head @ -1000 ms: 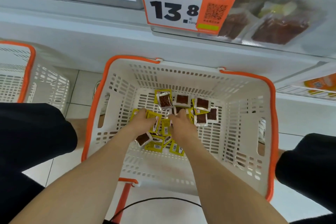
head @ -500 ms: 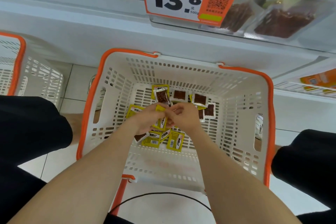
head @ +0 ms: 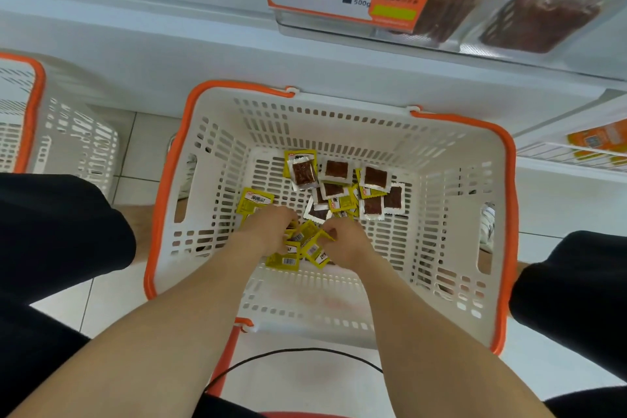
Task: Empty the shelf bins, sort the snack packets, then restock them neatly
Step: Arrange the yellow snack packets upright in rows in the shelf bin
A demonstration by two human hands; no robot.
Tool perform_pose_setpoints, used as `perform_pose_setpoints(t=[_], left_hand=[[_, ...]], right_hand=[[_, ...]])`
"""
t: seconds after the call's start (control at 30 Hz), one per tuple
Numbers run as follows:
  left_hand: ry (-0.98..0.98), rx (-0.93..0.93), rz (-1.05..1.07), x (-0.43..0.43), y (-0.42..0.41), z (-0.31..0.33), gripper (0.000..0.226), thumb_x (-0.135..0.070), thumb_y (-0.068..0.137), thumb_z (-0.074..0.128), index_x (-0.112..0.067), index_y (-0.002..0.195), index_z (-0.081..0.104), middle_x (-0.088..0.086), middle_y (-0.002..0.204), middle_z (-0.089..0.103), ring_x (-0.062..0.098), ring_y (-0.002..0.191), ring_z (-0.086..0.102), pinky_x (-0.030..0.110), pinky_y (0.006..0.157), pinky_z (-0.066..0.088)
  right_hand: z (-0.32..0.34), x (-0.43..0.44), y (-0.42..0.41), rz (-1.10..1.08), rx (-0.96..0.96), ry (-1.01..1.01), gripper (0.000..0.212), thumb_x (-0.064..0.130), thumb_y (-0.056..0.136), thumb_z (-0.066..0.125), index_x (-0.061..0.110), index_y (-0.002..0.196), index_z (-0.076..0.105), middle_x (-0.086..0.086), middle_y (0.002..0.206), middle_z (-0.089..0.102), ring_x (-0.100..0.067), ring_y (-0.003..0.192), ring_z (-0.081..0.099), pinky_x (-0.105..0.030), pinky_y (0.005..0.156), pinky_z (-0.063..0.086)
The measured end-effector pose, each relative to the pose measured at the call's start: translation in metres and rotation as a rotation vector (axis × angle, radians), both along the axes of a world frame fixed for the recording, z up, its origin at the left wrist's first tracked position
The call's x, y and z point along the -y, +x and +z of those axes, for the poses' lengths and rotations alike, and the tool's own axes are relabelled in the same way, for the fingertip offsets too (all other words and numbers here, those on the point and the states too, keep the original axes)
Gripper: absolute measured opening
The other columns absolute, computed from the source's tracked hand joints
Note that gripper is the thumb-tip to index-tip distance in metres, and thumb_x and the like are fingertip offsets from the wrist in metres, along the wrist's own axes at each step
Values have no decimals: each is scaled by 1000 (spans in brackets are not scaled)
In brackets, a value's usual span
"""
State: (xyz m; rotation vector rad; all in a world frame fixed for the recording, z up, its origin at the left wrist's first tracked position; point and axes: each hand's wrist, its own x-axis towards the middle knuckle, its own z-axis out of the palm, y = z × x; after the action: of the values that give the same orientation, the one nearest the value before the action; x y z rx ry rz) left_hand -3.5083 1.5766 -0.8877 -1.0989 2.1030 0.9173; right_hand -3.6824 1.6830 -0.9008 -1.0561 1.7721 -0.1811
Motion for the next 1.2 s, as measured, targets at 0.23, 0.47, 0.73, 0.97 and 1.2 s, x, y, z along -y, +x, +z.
perform_pose_setpoints(t=[0.23,0.47,0.73,0.97,1.2], left_hand=[[116,-174,266,10,2,8,29,-19,73,86,-35,93,72,-8,91,71,17,85,69,36,69,60],[506,-567,1003,30,-6,55,27,-12,92,80,-17,119,74,7,108,79,19,94,76,27,63,59],[656,-827,1182,31,-27,65,38,-5,97,71,-16,133,66,14,127,73,38,120,68,54,103,52],[391,-695,1213,37,-20,66,24,-9,99,65,-20,118,73,10,111,78,39,104,73,57,91,61],[647,-499,1158,34,-24,71,71,-79,96,40,-22,117,77,6,111,79,25,96,75,41,86,56]], right_hand=[[5,14,-7,-180,293,84,13,11,99,65,20,105,71,0,76,64,-14,67,58,-27,64,48],[19,32,-17,-281,394,113,21,22,104,62,12,121,70,2,90,67,-15,76,61,-29,68,50],[50,56,-11,-804,850,217,28,5,101,65,-7,126,65,-14,102,68,-19,76,63,-29,61,50],[69,49,-28,-679,491,-41,37,33,85,87,13,112,72,-5,95,79,-15,51,53,-28,54,47],[74,67,-18,-403,509,-201,17,16,91,81,21,107,77,2,104,79,-15,94,76,-32,77,61]])
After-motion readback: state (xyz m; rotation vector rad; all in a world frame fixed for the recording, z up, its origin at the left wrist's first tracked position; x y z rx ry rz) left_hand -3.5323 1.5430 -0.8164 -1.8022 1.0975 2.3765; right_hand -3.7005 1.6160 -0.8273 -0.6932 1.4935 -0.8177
